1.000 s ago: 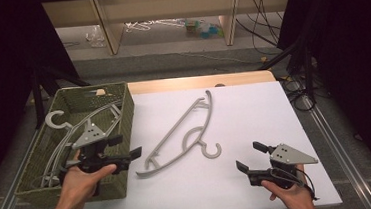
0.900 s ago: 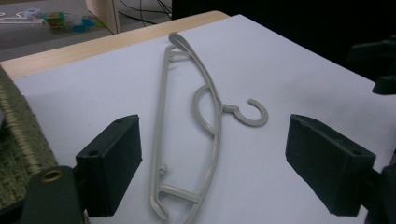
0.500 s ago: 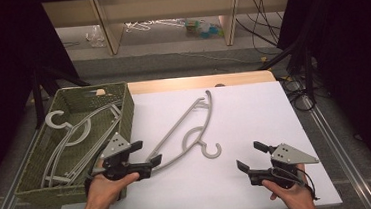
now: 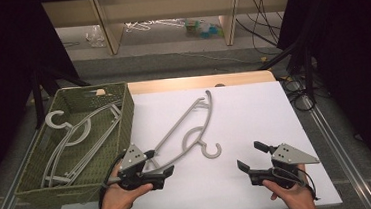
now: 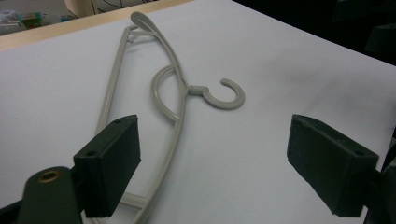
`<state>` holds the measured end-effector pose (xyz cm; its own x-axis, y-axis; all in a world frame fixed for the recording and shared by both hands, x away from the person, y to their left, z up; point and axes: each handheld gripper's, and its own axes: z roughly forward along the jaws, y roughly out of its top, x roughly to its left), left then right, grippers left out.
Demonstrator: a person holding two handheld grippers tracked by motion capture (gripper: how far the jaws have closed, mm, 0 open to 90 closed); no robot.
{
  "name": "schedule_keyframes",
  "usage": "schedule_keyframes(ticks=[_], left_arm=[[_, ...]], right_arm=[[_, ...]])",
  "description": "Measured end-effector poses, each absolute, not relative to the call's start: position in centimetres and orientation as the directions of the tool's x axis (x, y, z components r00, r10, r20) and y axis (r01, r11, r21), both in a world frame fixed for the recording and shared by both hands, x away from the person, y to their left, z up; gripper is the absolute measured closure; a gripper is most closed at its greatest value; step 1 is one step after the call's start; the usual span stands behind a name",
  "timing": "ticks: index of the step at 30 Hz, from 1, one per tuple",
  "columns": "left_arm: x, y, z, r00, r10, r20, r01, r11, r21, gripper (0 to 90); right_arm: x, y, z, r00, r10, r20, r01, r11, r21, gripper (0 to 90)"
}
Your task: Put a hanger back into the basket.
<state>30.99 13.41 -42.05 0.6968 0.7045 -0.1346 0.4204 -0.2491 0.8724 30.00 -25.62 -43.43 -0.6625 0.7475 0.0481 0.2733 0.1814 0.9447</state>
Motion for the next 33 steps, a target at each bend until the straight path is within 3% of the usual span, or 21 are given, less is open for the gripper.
schedule_keyframes(ticks=[22,33], left_arm=[[32.7,11.1,-43.5,0.733,0.673,-0.095,0.42,-0.338,0.842,17.3],[35.0,9.3,-43.9,0.757,0.653,-0.03,0.423,-0.454,0.785,19.7]], right_arm=[[30.1,-25.5,-43.5,-0.665,0.745,0.045,0.275,0.189,0.943,15.9],[30.0,-25.3,-43.3,-0.672,0.74,0.038,0.276,0.202,0.94,15.9]])
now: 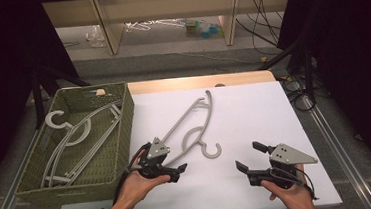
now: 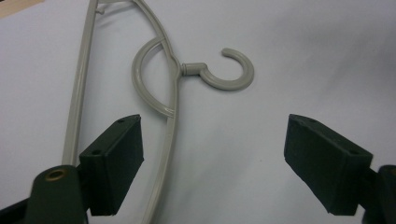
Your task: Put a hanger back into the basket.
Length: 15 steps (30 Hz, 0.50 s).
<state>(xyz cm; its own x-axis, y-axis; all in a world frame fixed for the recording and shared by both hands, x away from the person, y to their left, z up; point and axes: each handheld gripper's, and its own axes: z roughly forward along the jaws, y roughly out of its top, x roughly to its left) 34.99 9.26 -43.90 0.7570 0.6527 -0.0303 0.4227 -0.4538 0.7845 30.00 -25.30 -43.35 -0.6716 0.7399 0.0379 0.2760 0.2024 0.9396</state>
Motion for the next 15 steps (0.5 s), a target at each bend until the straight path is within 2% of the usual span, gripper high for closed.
schedule_keyframes(ticks=[2,9,15], left_arm=[[35.6,9.0,-44.1,0.766,0.643,0.018,0.402,-0.501,0.766,20.7],[37.8,7.7,-45.2,0.742,0.67,-0.005,0.484,-0.531,0.696,23.9],[39.3,7.1,-45.9,0.753,0.658,-0.009,0.522,-0.589,0.617,26.2]], right_arm=[[30.0,-25.3,-43.4,-0.676,0.735,0.042,0.273,0.197,0.941,15.9],[30.0,-25.3,-43.3,-0.678,0.734,0.039,0.269,0.199,0.943,15.9],[30.0,-25.3,-43.3,-0.675,0.737,0.032,0.27,0.206,0.941,15.9]])
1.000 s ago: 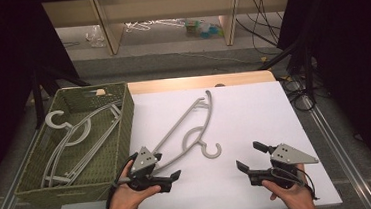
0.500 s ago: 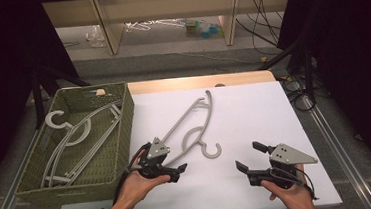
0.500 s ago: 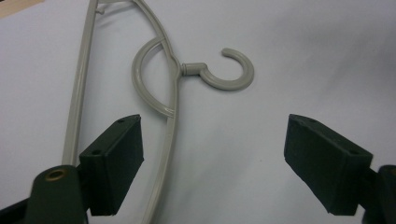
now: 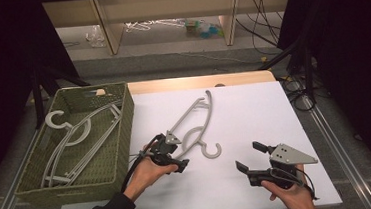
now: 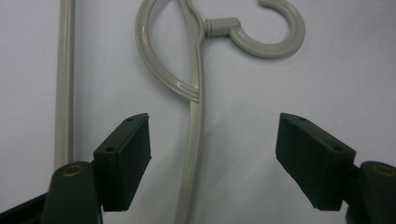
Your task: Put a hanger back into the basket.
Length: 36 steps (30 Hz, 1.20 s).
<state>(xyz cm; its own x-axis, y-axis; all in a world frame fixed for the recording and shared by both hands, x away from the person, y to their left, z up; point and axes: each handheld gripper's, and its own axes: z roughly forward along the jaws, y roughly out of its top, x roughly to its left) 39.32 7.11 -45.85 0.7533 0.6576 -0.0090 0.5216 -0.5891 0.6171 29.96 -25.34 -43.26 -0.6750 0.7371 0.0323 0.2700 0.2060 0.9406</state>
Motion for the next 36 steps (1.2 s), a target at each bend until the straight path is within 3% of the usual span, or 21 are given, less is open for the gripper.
schedule_keyframes(ticks=[11,26,32,36], left_arm=[[41.5,6.4,-46.6,0.763,0.644,-0.05,0.566,-0.628,0.534,34.1],[42.3,5.6,-47.1,0.787,0.615,-0.044,0.551,-0.669,0.498,56.8],[42.6,5.0,-46.6,0.832,0.555,0.014,0.495,-0.753,0.434,64.1],[43.1,5.0,-46.7,0.8,0.598,-0.039,0.553,-0.712,0.432,69.7]], right_arm=[[30.0,-25.3,-43.3,-0.671,0.74,0.034,0.27,0.201,0.942,15.8],[30.1,-25.2,-43.4,-0.675,0.737,0.026,0.264,0.208,0.942,15.9],[30.1,-25.3,-43.4,-0.681,0.732,0.035,0.272,0.208,0.939,15.9],[30.1,-25.3,-43.4,-0.679,0.734,0.031,0.274,0.214,0.938,15.9]])
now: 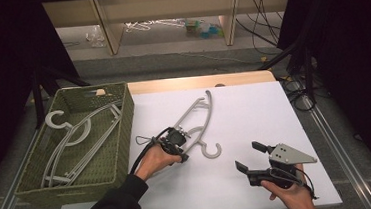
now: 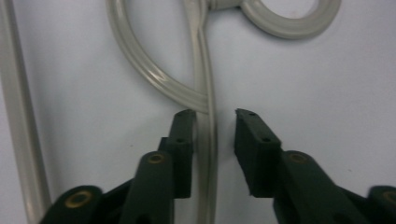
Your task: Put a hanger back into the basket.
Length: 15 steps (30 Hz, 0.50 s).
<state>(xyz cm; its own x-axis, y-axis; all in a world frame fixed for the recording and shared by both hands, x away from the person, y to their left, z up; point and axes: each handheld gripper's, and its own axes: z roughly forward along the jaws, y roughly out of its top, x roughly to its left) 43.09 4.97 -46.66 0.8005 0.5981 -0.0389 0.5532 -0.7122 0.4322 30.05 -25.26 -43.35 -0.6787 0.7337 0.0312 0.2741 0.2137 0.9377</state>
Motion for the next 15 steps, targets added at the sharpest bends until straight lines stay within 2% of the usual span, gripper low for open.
schedule_keyframes(ticks=[6,8,15], left_arm=[[43.16,4.55,-46.55,0.806,0.592,-0.018,0.546,-0.731,0.41,73.1],[43.17,4.5,-46.59,0.804,0.595,-0.02,0.548,-0.726,0.416,75.1],[43.45,4.81,-46.58,0.81,0.585,-0.039,0.544,-0.727,0.419,80.6]], right_arm=[[30.07,-25.22,-43.36,-0.683,0.73,0.033,0.276,0.215,0.937,16.0],[30.15,-25.25,-43.29,-0.677,0.736,0.013,0.244,0.209,0.947,16.3],[30.07,-25.21,-43.23,-0.679,0.733,0.028,0.268,0.212,0.94,16.1]])
